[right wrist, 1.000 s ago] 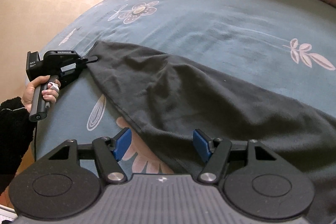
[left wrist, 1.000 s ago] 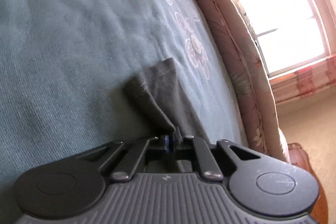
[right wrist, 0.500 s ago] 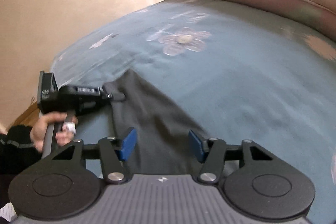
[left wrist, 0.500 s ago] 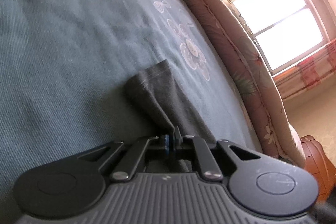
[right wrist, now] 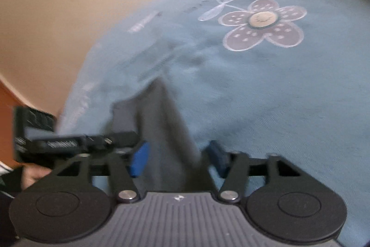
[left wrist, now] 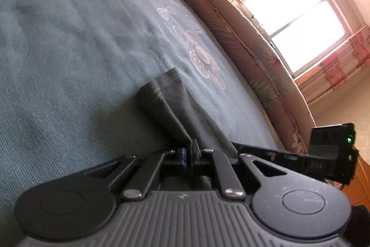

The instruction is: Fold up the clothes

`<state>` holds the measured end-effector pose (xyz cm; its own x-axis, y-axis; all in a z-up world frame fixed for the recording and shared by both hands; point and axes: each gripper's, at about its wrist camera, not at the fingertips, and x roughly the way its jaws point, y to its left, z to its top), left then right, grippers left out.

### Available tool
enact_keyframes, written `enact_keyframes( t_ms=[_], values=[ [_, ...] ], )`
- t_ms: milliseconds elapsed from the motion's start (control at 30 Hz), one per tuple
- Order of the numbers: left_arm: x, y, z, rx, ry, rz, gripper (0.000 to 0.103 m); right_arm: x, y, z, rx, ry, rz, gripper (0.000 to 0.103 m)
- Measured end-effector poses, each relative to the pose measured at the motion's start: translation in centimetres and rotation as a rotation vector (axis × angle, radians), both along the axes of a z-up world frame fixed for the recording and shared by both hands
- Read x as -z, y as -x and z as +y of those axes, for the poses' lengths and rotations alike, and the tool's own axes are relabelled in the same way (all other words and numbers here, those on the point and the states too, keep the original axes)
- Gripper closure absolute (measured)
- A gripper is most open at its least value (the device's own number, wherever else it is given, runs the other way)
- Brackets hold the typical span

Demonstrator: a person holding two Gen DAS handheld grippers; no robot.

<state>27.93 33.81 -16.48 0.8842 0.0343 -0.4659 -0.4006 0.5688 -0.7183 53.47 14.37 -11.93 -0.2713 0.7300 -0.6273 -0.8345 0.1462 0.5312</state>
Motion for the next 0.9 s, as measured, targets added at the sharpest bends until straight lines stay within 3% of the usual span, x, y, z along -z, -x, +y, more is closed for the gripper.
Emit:
enact_keyframes(
  t_ms=[133,233,300,367,500,633,767,900],
  values=[
    [0.0,0.4,0.4,0.009,0.004,-0.010,0.094,0.3,-0.9,-0.3,0.017,-0.005,0.052,0.053],
    [0.0,0.5,0.3,0.012,-0.007,-0.016,0.094,0.5,-1.0,-0.3,-0.013,-0.007,0.052,0.055],
    [0.0,0.5,0.2,0.012,-0.019,-0.018,0.094,0.9,-1.3,-0.1,-0.007,-0.022,0.056,0.065],
    [0.0,0.5,0.2,0.012,-0.021,-0.019,0.094,1.4,-1.4,0.1,0.016,-0.030,0.051,0.096],
    [0.0,0.4,0.2,0.014,-0.023,-0.024,0.094,1.9,-1.2,0.1,0.046,-0.044,0.061,0.098],
    [0.0,0.6,0.2,0.016,-0.029,-0.029,0.094,1.3,-0.3,0.0,-0.002,-0.030,0.034,0.097],
    [0.2,0.8,0.2,0.019,-0.026,-0.036,0.094,0.0,-0.6,-0.4,-0.092,0.045,-0.009,0.097],
    [0.3,0.6,0.2,0.020,-0.023,-0.041,0.094,0.1,-2.2,-1.3,-0.128,0.072,0.073,0.087]
  ],
)
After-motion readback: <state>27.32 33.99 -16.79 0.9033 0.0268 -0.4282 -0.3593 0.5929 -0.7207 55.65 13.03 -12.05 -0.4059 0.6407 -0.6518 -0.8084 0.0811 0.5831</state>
